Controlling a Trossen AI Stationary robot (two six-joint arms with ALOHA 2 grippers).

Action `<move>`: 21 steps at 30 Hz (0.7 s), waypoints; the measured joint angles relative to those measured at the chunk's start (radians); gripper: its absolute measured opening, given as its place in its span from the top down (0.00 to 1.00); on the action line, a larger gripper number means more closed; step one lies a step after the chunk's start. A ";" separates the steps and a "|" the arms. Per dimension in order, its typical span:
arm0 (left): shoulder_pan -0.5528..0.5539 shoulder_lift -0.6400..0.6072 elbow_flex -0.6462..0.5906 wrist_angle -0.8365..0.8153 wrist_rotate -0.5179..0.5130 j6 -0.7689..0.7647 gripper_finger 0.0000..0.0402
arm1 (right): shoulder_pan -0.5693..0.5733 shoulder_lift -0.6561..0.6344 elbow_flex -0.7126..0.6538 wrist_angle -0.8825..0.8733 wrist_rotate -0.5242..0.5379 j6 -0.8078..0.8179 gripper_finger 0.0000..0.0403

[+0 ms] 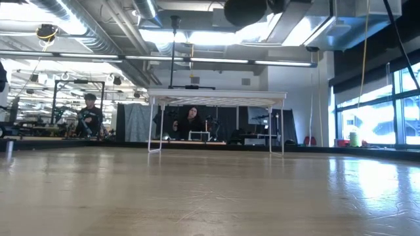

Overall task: Pick & Place candle stick holders
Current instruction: Put the left gold candle holder on the shelf

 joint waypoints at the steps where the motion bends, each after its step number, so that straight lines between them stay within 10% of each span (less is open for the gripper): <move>1: 0.000 0.000 0.000 -0.005 -0.002 0.000 0.97 | 0.000 0.002 -0.001 -0.008 0.000 0.000 0.38; 15: 0.012 0.000 0.000 -0.036 -0.033 -0.003 0.97 | 0.000 0.011 -0.001 -0.001 -0.007 -0.008 0.94; 21: 0.023 0.000 0.000 -0.040 -0.056 -0.006 0.94 | -0.007 0.011 -0.001 -0.003 0.040 -0.005 0.96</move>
